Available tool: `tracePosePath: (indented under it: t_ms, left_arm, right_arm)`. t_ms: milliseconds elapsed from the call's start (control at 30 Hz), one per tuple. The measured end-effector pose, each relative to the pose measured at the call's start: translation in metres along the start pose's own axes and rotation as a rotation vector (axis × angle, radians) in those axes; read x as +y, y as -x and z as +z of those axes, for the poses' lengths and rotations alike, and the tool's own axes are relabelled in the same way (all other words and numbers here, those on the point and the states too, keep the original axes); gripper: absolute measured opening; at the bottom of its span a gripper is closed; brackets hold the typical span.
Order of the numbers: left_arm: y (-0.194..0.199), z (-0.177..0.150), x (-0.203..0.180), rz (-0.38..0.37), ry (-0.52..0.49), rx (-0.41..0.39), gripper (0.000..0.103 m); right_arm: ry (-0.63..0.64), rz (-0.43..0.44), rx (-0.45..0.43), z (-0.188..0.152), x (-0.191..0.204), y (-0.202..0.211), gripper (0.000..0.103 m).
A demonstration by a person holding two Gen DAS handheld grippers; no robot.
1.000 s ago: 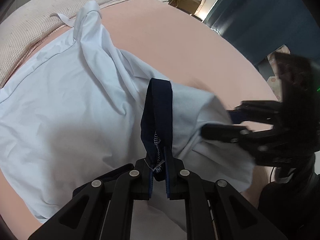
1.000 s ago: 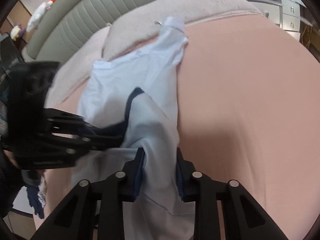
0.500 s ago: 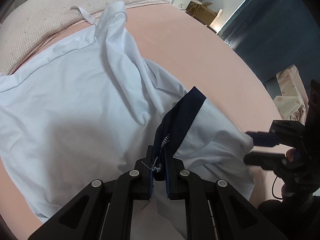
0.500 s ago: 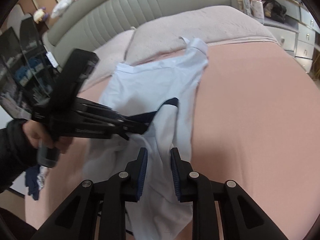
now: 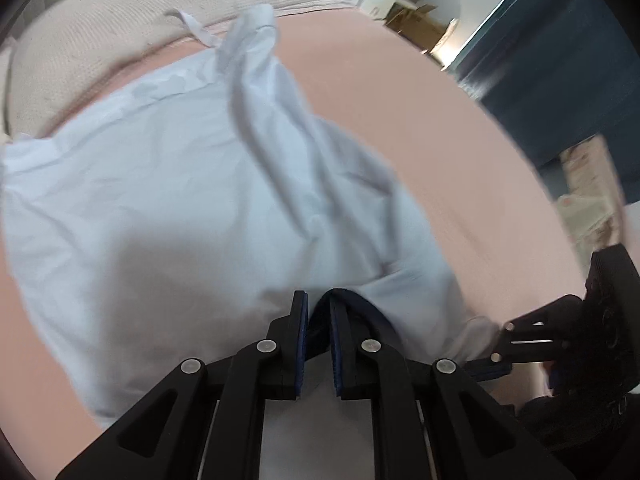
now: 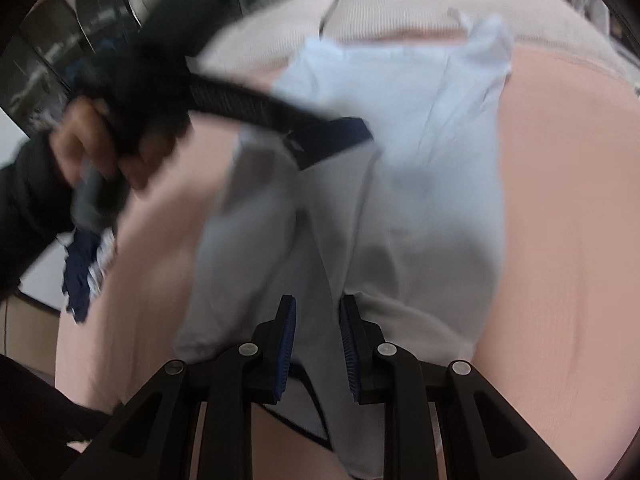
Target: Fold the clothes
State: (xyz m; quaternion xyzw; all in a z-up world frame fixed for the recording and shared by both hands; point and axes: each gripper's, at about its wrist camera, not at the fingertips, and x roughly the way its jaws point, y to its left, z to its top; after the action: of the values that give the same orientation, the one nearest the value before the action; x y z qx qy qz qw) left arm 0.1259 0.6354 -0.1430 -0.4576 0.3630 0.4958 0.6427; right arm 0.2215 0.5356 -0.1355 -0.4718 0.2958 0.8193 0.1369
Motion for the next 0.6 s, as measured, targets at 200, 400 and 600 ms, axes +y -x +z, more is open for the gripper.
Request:
tracePosePath:
  t_ms: [200,400,600]
  left_arm:
    - [0.013,-0.009,0.012,-0.001,0.044,-0.029,0.009]
    - [0.026,-0.007,0.006,-0.063,0.046,-0.094,0.009]
    - [0.032,0.002,-0.005,-0.103,-0.012,-0.129,0.009]
  right_arm:
    - [0.018,-0.025,0.056,-0.003,0.007,-0.012,0.021]
    - [-0.001,-0.071,-0.104,0.008,0.008,0.036,0.040]
    - [-0.172,-0.179,-0.239,0.009,-0.025,0.073,0.085]
